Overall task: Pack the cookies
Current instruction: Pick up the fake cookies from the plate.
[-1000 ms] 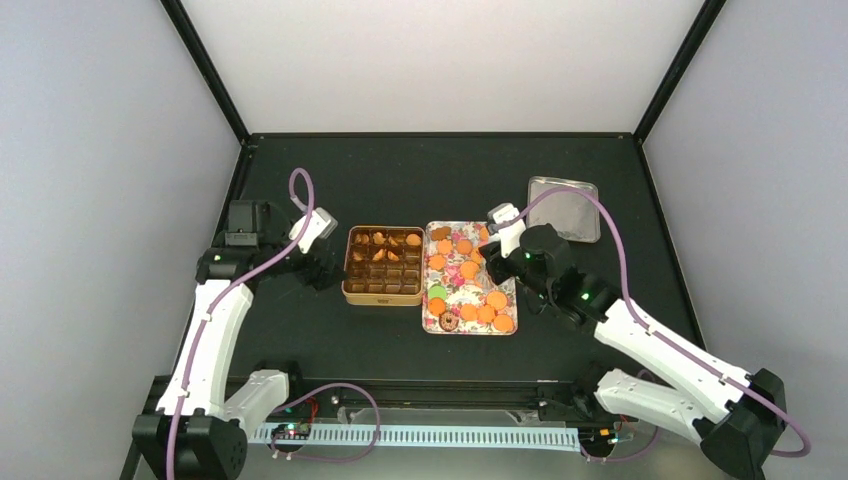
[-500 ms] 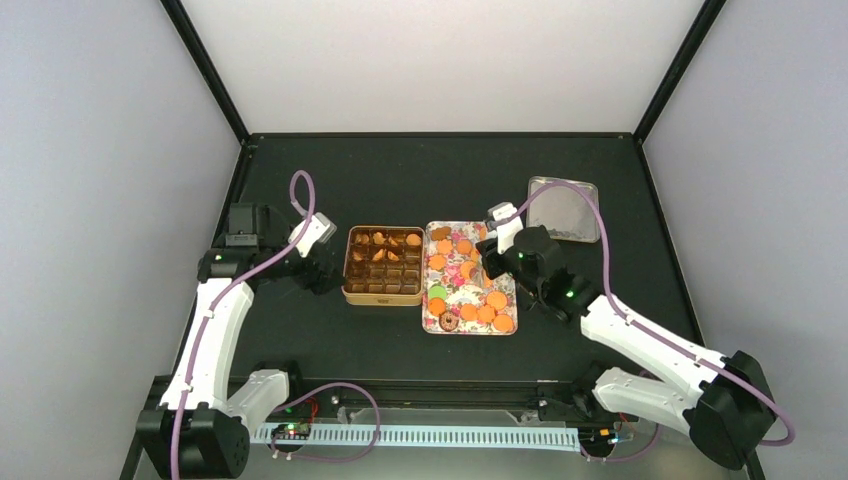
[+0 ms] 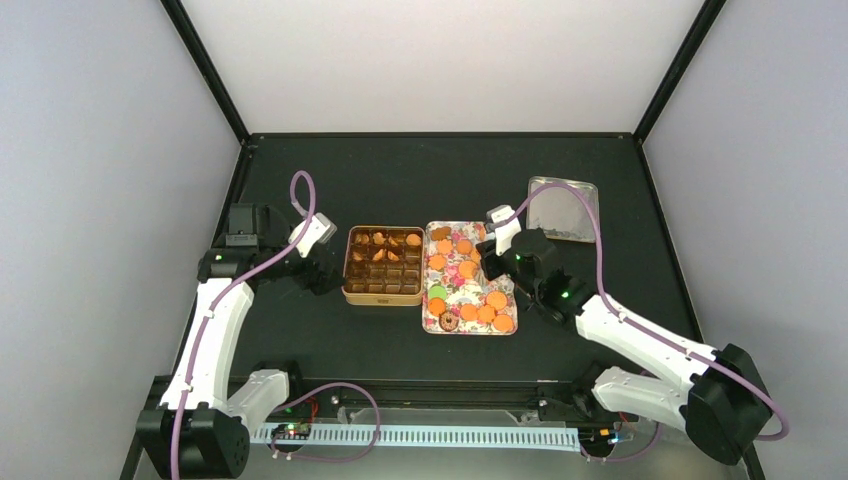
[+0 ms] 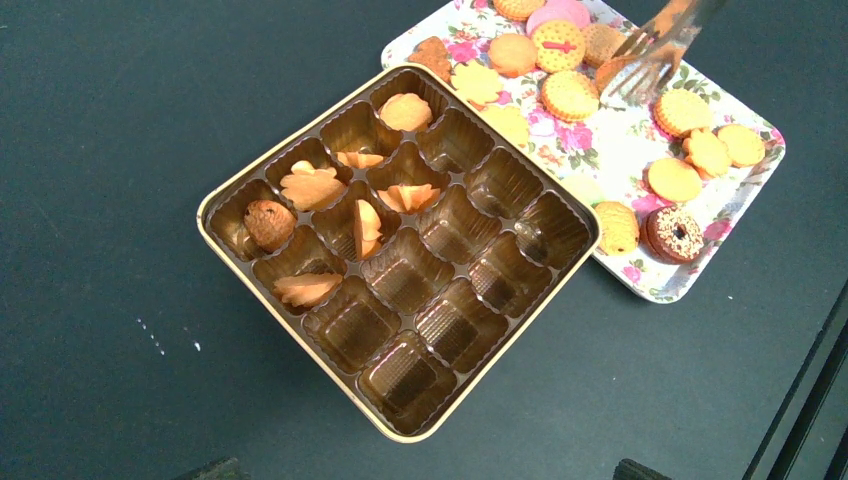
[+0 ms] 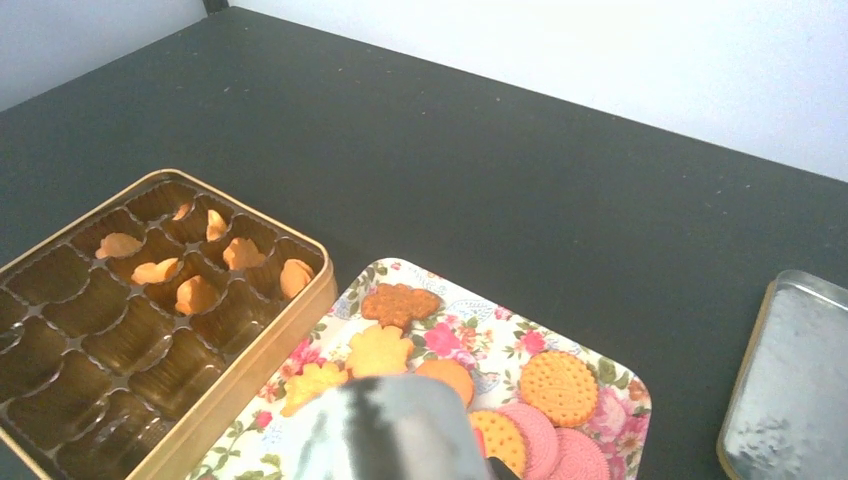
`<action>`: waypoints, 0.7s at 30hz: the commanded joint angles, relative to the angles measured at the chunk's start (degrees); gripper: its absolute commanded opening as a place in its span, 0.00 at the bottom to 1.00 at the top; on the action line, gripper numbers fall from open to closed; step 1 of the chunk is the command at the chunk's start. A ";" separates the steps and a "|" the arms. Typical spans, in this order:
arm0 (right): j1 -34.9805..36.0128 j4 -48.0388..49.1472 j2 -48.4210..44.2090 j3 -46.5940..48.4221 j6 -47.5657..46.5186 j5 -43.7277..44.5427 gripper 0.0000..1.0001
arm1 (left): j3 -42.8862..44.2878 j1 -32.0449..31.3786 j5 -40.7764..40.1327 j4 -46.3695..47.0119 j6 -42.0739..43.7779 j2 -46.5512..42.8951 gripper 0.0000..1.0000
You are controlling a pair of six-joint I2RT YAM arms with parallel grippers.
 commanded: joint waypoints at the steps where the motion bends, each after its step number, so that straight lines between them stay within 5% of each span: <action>1: -0.23 0.64 -0.02 -0.35 1.06 -0.88 0.24 | 0.79 0.44 0.58 -0.68 1.20 0.16 0.98; 13: -0.30 -1.85 -3.21 5.61 -2.71 0.89 0.01 | 1.09 0.44 0.11 0.01 0.45 0.00 0.98; 21: -0.24 -2.30 -1.55 11.51 -4.22 -2.34 0.01 | 1.30 0.96 -1.16 -0.02 0.48 -0.05 0.97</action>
